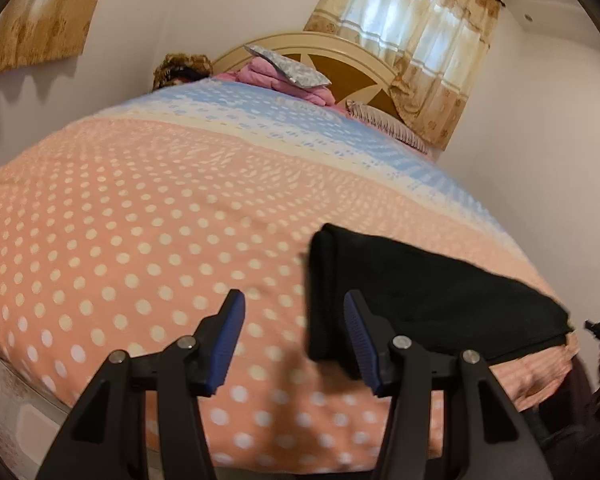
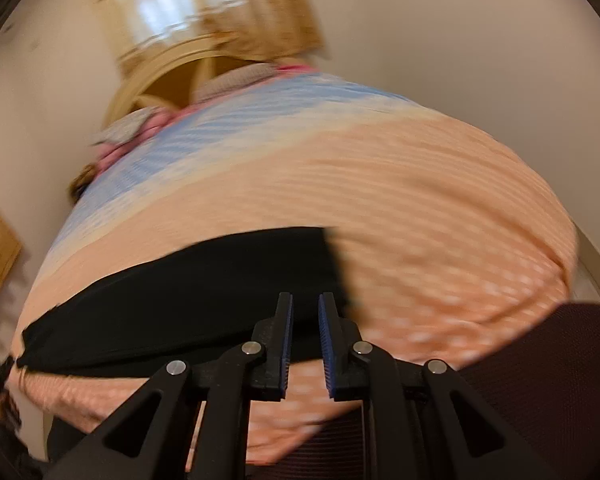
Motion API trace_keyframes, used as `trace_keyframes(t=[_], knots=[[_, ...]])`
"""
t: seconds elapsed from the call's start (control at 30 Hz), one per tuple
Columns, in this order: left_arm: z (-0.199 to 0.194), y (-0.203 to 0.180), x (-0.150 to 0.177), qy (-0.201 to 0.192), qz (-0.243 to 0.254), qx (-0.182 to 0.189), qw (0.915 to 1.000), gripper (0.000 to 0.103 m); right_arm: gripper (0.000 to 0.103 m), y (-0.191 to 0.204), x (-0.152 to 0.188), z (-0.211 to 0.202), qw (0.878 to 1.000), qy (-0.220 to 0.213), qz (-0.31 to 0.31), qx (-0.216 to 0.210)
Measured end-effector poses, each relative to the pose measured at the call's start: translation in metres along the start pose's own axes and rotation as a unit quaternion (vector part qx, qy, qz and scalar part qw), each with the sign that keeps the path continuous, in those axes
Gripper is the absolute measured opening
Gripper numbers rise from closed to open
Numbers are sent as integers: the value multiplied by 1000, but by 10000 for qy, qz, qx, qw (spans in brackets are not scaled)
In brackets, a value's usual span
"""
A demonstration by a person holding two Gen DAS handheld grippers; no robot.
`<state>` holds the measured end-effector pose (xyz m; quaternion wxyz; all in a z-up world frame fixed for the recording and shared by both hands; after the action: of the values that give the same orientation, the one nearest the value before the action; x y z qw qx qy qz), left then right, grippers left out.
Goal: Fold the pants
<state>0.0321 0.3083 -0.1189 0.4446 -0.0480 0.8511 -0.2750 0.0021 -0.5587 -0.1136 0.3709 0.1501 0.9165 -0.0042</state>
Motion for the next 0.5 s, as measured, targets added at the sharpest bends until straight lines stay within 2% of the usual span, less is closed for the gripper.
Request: trace_keyframes(t=[0.07, 0.1, 0.13, 0.33, 0.5], knots=[[2, -7, 0, 21, -93, 144, 9999, 54, 29, 39, 0, -8, 9989, -90, -391, -239], [4, -10, -1, 37, -63, 167, 9998, 54, 38, 59, 1, -11, 9974, -106, -613, -358], [9, -15, -2, 98, 4, 120, 9999, 54, 42, 91, 4, -15, 9934, -142, -970, -596], [45, -14, -28, 323, -6, 130, 9994, 52, 42, 220, 27, -21, 9655, -254, -2225, -1329], [72, -3, -35, 651, -270, 148, 9974, 52, 42, 275, 51, -23, 9491, -132, -2553, -1839]])
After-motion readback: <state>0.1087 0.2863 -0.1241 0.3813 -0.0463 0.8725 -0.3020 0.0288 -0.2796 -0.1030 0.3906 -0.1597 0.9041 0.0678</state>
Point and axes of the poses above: each gripper's, at about its wrist camera, not at the fingertips, and z roughly the way its jaws point, y to its left, x to its underside, the point moved 2 cm from there along z, roughly the way its jaws point, and after that the axes turned 14 degrees about x, right-handed, at the moved point
